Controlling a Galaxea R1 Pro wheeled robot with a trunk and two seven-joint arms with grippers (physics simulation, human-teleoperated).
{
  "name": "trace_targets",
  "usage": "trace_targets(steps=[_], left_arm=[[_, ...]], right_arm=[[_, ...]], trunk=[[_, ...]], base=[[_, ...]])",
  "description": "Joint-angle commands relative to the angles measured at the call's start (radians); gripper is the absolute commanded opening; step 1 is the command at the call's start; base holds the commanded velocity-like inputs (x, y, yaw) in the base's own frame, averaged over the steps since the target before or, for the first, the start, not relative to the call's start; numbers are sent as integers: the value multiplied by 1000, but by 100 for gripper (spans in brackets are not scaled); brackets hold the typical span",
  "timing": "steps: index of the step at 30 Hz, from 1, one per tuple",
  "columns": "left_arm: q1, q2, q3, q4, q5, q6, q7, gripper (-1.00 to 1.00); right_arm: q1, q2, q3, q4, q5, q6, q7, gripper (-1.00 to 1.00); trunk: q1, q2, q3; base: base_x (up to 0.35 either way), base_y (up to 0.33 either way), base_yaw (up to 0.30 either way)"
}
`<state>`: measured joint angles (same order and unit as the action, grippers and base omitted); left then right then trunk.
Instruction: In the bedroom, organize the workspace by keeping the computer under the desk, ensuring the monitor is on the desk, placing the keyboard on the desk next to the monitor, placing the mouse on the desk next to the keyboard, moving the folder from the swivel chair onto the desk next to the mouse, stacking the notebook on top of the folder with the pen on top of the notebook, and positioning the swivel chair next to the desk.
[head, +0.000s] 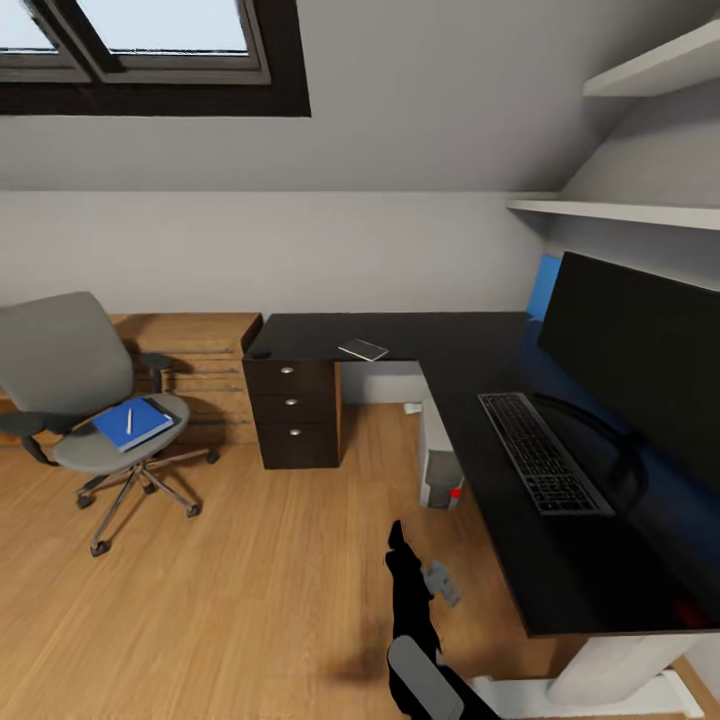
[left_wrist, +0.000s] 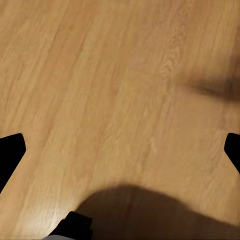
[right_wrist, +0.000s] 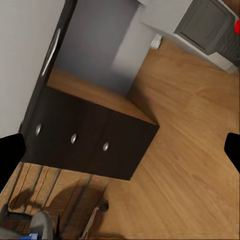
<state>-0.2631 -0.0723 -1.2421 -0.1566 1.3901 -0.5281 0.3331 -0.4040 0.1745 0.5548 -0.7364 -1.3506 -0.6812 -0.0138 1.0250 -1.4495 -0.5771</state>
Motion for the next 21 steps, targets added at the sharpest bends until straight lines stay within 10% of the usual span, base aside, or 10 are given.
trace_targets(steps=[1, 13, 17, 18, 21], left_arm=[[-1, 1, -8, -1, 2, -2, 9, 100], [-1, 3, -10, -1, -1, -3, 8, 100], [-1, 2, -12, -1, -3, -4, 8, 100], [-1, 3, -11, -1, -3, -3, 7, 100], [-1, 3, -12, -1, -3, -3, 7, 100]], right_arm=[[-1, 0, 7, 15, -2, -5, -16, 100], [-1, 0, 17, 262, 33, -10, -71, 100], [-1, 0, 18, 387, 163, -12, -72, 100], [-1, 0, 11, 496, 308, -25, -72, 100], [-1, 0, 10, 518, 322, -27, -72, 100]], trunk=[[0, -1, 0], [0, -1, 6], [0, -1, 8], [0, -1, 9], [0, -1, 11]], base=[[0, 0, 281], [0, 0, 281], [0, 0, 281], [0, 0, 267], [0, 0, 245]])
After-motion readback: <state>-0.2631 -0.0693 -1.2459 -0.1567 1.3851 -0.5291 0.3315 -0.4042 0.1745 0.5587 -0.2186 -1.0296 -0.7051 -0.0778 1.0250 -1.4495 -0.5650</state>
